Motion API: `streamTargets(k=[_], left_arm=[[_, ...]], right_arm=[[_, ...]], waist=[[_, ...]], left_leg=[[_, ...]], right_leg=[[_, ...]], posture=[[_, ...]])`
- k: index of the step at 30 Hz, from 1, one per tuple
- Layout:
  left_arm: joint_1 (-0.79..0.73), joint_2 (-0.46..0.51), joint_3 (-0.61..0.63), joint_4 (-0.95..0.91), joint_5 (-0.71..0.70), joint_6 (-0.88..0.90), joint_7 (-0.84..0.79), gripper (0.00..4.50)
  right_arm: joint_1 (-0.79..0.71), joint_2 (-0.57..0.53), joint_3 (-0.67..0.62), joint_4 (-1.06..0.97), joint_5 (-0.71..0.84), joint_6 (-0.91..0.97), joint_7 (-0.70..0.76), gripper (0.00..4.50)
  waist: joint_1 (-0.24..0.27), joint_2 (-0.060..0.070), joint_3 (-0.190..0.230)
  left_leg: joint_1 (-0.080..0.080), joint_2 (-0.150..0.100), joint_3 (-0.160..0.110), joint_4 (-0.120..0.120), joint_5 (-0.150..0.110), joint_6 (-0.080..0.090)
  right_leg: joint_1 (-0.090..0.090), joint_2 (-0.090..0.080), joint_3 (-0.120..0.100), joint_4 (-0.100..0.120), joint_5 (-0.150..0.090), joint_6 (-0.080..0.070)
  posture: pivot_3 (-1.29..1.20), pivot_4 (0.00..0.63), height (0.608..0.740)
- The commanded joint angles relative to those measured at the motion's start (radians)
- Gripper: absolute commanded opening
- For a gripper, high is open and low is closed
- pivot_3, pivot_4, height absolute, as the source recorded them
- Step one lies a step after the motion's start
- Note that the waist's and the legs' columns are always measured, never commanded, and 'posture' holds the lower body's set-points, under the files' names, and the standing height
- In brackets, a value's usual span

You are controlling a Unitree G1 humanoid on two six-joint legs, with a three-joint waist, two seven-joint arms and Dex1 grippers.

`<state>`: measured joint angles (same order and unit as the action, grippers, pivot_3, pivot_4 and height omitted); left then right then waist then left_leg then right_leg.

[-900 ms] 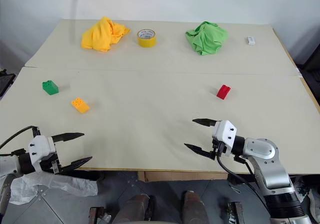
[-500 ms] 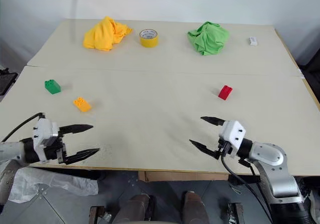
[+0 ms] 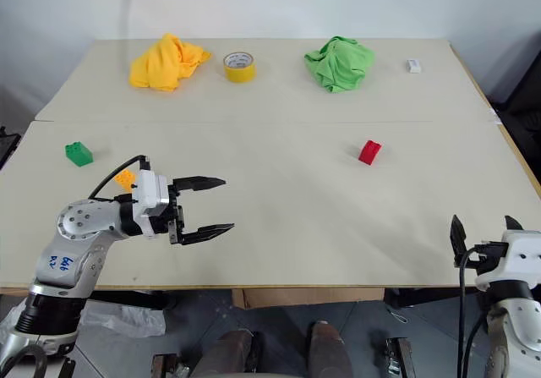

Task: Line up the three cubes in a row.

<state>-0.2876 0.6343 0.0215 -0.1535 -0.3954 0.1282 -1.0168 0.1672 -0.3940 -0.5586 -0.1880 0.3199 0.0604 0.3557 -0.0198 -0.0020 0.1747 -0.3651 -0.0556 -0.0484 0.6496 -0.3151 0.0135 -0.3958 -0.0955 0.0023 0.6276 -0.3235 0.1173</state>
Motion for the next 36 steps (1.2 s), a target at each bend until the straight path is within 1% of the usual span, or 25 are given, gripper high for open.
streamTargets(k=[1,3,4,5,6,7,9,12,14,16,19,23,27,30,33,36], left_arm=[[-0.014,-0.008,0.016,-0.004,0.006,-0.025,0.016,4.48],[-0.019,-0.012,0.02,0.0,0.002,-0.024,0.02,4.48],[-0.021,-0.013,0.024,0.001,-0.004,-0.02,0.022,4.48],[-0.021,-0.014,0.029,-0.004,-0.013,-0.012,0.025,4.48],[-0.02,-0.014,0.033,-0.008,-0.02,-0.006,0.027,4.48],[-0.016,-0.015,0.038,-0.018,-0.028,0.007,0.032,4.48],[-0.002,-0.017,0.042,-0.038,-0.037,0.021,0.038,4.48],[0.012,-0.02,0.039,-0.059,-0.036,0.029,0.045,4.48],[0.023,-0.021,0.039,-0.068,-0.028,0.028,0.053,4.48],[0.036,-0.018,0.039,-0.079,-0.022,0.027,0.058,4.48],[0.051,-0.014,0.04,-0.092,-0.018,0.025,0.066,4.48],[0.069,-0.01,0.045,-0.106,-0.017,0.026,0.078,4.48],[0.08,-0.006,0.047,-0.119,-0.018,0.029,0.086,4.48],[0.084,-0.001,0.048,-0.121,-0.018,0.028,0.089,4.48],[0.085,-0.002,0.044,-0.125,-0.015,0.027,0.098,4.5],[0.092,0.001,0.042,-0.133,-0.015,0.03,0.103,4.5]], right_arm=[[-0.085,-0.056,0.035,-0.057,0.043,0.102,-0.001,4.5],[-0.153,-0.082,0.057,-0.068,0.071,0.178,-0.008,4.5],[-0.205,-0.102,0.075,-0.072,0.088,0.259,-0.025,4.5],[-0.315,-0.119,0.117,-0.055,0.119,0.393,-0.05,4.5],[-0.394,-0.131,0.145,-0.043,0.141,0.495,-0.069,4.5],[-0.482,-0.151,0.2,-0.016,0.116,0.588,-0.091,4.5],[-0.624,-0.129,0.261,0.049,0.09,0.687,-0.139,4.5],[-0.747,-0.111,0.346,0.14,0.014,0.708,-0.179,4.5],[-0.843,-0.043,0.343,0.22,-0.003,0.729,-0.262,4.5],[-0.925,0.007,0.35,0.306,-0.034,0.742,-0.328,4.5],[-0.976,0.046,0.368,0.394,-0.088,0.735,-0.389,4.5],[-0.988,0.085,0.381,0.473,-0.148,0.67,-0.453,4.5],[-0.995,0.134,0.35,0.504,-0.157,0.675,-0.512,4.5],[-0.989,0.174,0.346,0.483,-0.152,0.688,-0.536,4.5],[-0.971,0.222,0.325,0.463,-0.148,0.689,-0.578,3.93],[-0.973,0.246,0.308,0.442,-0.141,0.706,-0.594,2.99]], waist=[[-0.004,0.0,0.0],[-0.002,0.0,0.0],[-0.002,0.0,0.0],[-0.006,0.0,0.0],[-0.009,0.0,0.0],[-0.012,0.0,0.0],[-0.007,0.0,0.0],[0.002,0.0,0.0],[0.007,0.0,0.0],[0.008,0.0,0.0],[0.008,0.0,0.0],[0.008,0.0,0.0],[-0.007,0.0,0.0],[-0.012,0.0,0.0],[-0.016,0.0,0.0],[-0.015,0.0,0.0]], left_leg=[[0.0,0.0,0.0,0.0,0.0,0.0],[-0.001,0.0,0.0,0.0,0.0,0.0],[-0.002,0.001,0.0,0.0,0.0,0.0],[-0.002,0.0,0.0,0.001,0.0,0.0],[-0.003,0.0,0.0,0.002,0.0,0.0],[-0.004,0.0,0.001,0.003,0.0,0.001],[-0.004,0.0,0.001,0.002,0.0,0.0],[-0.008,0.001,0.001,0.0,0.001,-0.001],[-0.011,0.0,0.0,0.0,0.001,-0.001],[-0.013,-0.002,0.001,0.002,0.0,0.001],[-0.013,-0.003,0.002,0.004,-0.001,0.002],[-0.013,-0.003,0.001,0.004,-0.001,0.002],[-0.013,-0.003,0.002,0.004,-0.001,0.002],[-0.013,-0.002,0.002,0.003,0.0,0.001],[-0.013,-0.001,0.002,0.003,0.0,0.001],[-0.013,-0.001,0.002,0.003,0.0,0.001]], right_leg=[[-0.001,0.0,0.0,0.0,0.0,0.0],[-0.002,0.0,0.0,0.001,0.0,0.0],[-0.002,0.0,0.0,0.001,0.0,0.0],[-0.003,0.0,0.0,0.001,0.0,0.0],[-0.003,0.0,0.001,0.001,0.0,0.0],[-0.003,-0.001,0.002,0.001,0.0,0.001],[-0.006,-0.001,0.002,0.001,0.0,0.001],[-0.011,0.0,0.001,0.002,0.0,0.0],[-0.015,-0.001,0.001,0.008,0.0,0.0],[-0.017,-0.002,0.002,0.009,0.0,0.0],[-0.017,-0.003,0.002,0.01,0.0,0.0],[-0.017,-0.002,0.001,0.01,0.0,0.0],[-0.017,-0.002,0.002,0.01,0.0,0.0],[-0.018,-0.001,0.002,0.011,0.0,0.0],[-0.018,-0.001,0.002,0.012,0.0,0.0],[-0.018,-0.001,0.002,0.013,0.0,0.0]], posture=[[0.0,0.15,0.74],[0.0,0.15,0.74],[0.0,0.15,0.74],[0.0,0.15,0.74],[0.0,0.15,0.74],[0.0,0.15,0.74],[0.0,0.15,0.74],[0.0,0.15,0.74],[0.0,0.15,0.74],[0.0,0.15,0.74],[0.0,0.15,0.74],[0.0,0.15,0.74],[0.0,0.15,0.74],[0.0,0.15,0.74],[0.0,0.15,0.74],[0.0,0.15,0.74]])
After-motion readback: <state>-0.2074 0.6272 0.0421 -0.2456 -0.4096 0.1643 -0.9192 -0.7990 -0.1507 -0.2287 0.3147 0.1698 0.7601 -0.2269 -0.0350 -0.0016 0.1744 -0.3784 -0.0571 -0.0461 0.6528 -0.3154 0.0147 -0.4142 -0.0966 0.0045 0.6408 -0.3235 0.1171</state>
